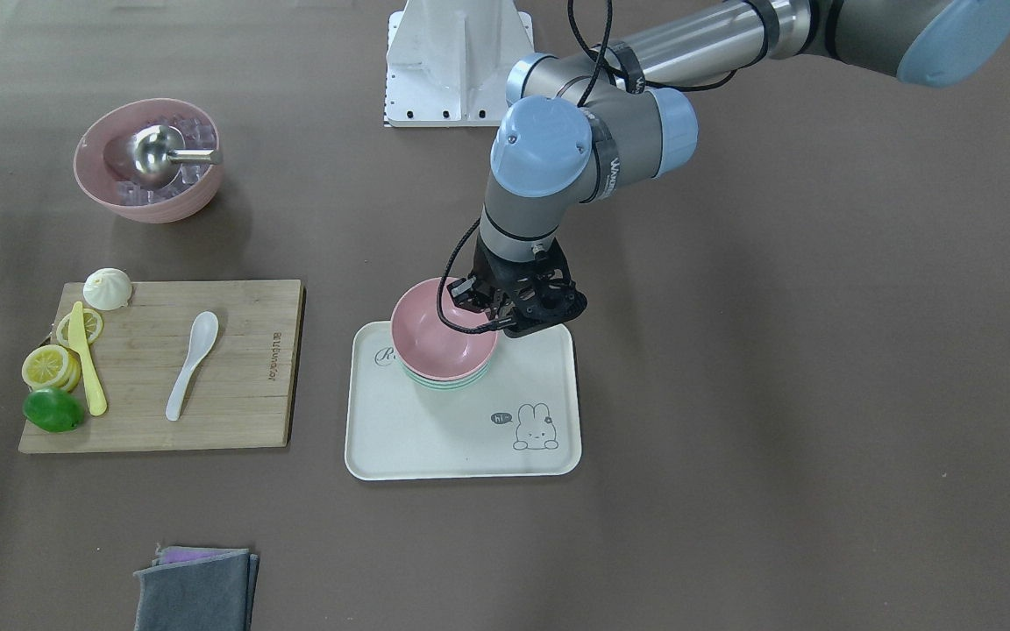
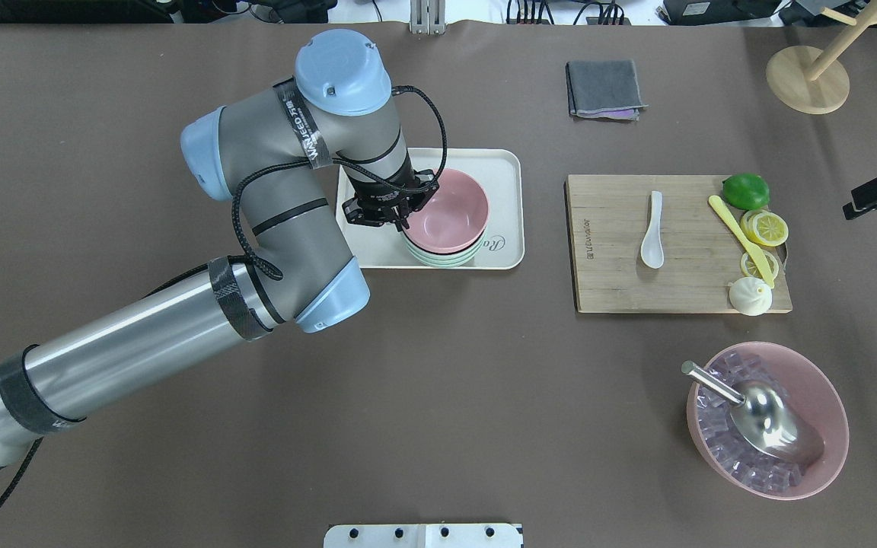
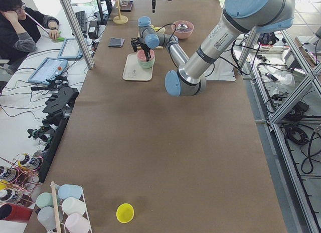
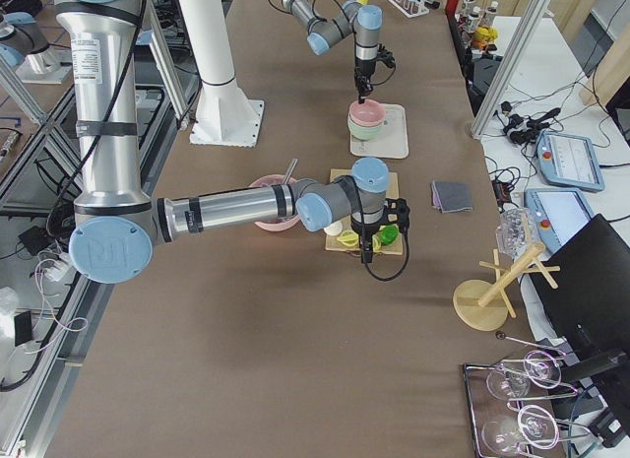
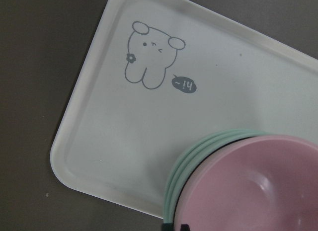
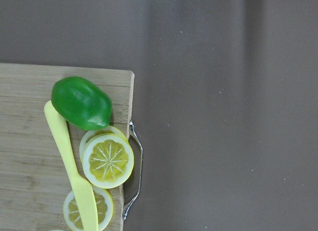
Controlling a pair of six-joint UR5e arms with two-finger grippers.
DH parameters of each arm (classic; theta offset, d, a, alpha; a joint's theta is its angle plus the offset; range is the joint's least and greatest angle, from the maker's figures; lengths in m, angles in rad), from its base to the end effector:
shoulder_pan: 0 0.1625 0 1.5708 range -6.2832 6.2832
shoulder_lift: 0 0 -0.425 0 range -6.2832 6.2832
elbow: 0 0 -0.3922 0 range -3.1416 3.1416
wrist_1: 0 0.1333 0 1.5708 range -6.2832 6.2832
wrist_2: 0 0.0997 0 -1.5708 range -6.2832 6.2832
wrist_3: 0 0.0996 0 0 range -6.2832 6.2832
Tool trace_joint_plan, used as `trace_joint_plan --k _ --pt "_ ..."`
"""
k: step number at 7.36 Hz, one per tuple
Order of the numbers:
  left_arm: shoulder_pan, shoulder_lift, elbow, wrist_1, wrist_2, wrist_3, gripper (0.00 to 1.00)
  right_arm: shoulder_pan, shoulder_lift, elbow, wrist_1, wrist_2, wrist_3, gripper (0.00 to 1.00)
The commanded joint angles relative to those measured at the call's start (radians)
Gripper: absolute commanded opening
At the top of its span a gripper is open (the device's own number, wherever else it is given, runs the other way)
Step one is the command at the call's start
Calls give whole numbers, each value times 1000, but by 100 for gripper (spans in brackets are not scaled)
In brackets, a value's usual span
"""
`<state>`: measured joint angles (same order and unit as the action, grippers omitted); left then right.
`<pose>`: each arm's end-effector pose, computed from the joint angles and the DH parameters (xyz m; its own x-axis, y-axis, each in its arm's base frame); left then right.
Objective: Stack pink bowl on green and place spoon
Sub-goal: 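Lower the pink bowl onto the green bowls and open the left gripper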
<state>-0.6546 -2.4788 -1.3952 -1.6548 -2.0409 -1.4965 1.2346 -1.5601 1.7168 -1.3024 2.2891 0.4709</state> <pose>0.5489 -0.5324 0.1499 0.5626 -0.3484 -0.7497 0.2398 0.9367 -0.2553 -0.1055 -0.5073 0.5535 0.6900 -0.0595 0.7214 -0.0140 0.9953 0.0955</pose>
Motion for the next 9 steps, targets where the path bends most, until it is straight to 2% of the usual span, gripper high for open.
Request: trace_joint_plan --k 1,7,8,9 --pt "3 0 1 0 5 -1 0 -1 0 0 0 0 0 100" --pt "9 5 18 -54 5 -1 0 -1 0 -2 -2 0 0 100" --pt "7 6 18 -77 10 1 25 -1 0 -2 0 0 2 100" --pt "9 17 15 -101 46 5 91 -1 0 -2 -2 0 0 100"
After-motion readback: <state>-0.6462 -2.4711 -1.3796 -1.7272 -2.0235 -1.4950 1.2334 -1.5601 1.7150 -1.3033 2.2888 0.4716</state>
